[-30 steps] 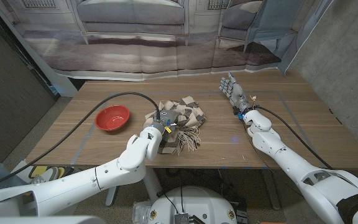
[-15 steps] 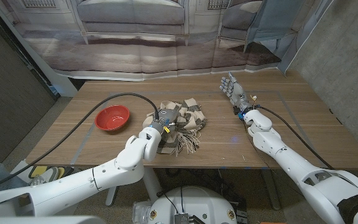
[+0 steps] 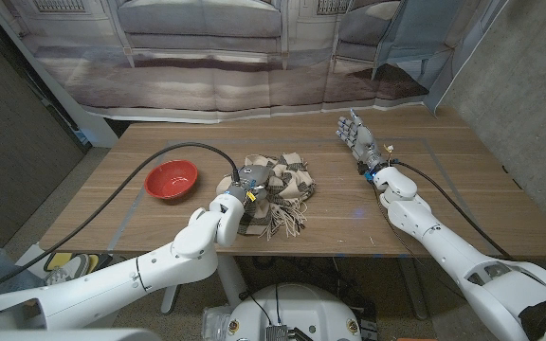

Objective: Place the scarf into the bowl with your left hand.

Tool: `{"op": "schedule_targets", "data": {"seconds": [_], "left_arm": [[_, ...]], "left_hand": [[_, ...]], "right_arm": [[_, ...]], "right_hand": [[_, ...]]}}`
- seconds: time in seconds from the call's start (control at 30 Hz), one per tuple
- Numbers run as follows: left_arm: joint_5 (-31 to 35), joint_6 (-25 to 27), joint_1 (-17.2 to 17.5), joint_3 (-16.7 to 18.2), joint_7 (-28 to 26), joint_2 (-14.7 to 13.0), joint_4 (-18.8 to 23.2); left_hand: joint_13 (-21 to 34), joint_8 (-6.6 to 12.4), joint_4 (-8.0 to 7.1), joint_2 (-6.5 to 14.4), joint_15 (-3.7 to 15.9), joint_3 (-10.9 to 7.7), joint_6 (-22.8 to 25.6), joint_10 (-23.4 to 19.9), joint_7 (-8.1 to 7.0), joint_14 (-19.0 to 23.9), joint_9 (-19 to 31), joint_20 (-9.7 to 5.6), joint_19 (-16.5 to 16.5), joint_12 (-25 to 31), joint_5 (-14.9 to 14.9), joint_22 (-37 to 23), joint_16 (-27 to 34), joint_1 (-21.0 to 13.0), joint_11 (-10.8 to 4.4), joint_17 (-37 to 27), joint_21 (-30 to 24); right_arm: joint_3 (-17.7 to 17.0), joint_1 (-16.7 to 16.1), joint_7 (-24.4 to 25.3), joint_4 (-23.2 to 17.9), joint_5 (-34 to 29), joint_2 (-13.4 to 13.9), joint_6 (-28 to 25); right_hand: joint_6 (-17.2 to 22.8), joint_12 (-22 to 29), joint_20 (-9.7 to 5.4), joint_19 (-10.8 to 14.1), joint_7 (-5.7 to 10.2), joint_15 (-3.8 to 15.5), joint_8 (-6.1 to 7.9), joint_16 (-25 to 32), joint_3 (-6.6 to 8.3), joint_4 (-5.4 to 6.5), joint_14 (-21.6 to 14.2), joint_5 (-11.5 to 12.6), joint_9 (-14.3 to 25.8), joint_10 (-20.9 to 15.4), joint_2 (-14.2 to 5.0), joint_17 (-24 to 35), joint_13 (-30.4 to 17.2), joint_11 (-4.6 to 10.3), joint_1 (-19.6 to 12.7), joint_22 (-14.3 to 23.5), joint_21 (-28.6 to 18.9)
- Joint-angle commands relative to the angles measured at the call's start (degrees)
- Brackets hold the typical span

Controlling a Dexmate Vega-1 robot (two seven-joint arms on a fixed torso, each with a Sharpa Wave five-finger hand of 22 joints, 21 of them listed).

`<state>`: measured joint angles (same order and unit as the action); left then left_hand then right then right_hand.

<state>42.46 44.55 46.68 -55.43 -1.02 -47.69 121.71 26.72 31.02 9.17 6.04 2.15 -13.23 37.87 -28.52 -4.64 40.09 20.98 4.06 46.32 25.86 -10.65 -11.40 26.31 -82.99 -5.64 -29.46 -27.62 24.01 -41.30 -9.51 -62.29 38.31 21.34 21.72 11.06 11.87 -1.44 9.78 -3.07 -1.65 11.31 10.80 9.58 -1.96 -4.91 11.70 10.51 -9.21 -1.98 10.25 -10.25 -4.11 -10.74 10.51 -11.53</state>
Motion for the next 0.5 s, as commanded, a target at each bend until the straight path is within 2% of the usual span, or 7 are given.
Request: {"op": "schedule_targets", "data": {"seconds": [0.03,0.17,0.5], "left_arm": [[-1.5,1.1,1.1,1.9,-2.8,-0.9,2.3],[-1.8,1.3,1.2,2.4,-3.1,-1.6,3.2],[-2.4,1.1,1.4,3.2,-4.3,-2.4,4.0]], "left_hand": [[0.5,0.20,-0.55,3.3,6.76,-0.45,-0.1,-0.5,0.71,1.7,0.3,-8.66,8.4,0.2,-0.4,-0.3,0.2,-3.9,0.14,-0.3,-0.8],[1.0,-0.56,-0.96,3.1,6.78,-0.58,-2.5,-0.5,0.62,1.7,0.6,-8.69,8.1,0.1,-0.3,-0.4,-0.1,-3.5,-0.05,-0.7,-1.3],[1.5,-0.04,-1.28,3.1,6.97,-0.83,-1.8,-1.6,1.02,2.2,1.0,-8.91,7.8,0.3,-0.1,-0.5,0.0,-3.4,0.17,-1.4,-2.0]], "right_arm": [[-0.2,-0.7,-0.2,-0.4,0.4,0.2,0.5],[-0.3,-1.1,-0.1,-0.8,0.4,0.3,0.7],[-0.4,-1.6,0.0,-1.6,0.4,0.6,1.0]], "right_hand": [[0.4,0.3,0.20,0.4,0.29,0.25,-0.14,-0.1,-0.14,-0.10,-0.5,0.2,0.2,-0.3,-0.17,0.2,-0.3,0.17,0.0,0.2,-0.2],[0.4,0.3,0.20,0.4,0.27,0.25,-0.14,-0.1,-0.15,-0.11,-0.5,0.2,0.2,-0.4,-0.19,0.2,-0.3,0.07,0.0,0.2,-0.2],[0.4,0.3,0.22,0.4,0.29,0.24,-0.14,-0.1,-0.16,-0.14,-0.5,0.2,0.2,-0.4,-0.24,0.2,-0.3,-0.01,0.0,0.2,-0.2]]}}
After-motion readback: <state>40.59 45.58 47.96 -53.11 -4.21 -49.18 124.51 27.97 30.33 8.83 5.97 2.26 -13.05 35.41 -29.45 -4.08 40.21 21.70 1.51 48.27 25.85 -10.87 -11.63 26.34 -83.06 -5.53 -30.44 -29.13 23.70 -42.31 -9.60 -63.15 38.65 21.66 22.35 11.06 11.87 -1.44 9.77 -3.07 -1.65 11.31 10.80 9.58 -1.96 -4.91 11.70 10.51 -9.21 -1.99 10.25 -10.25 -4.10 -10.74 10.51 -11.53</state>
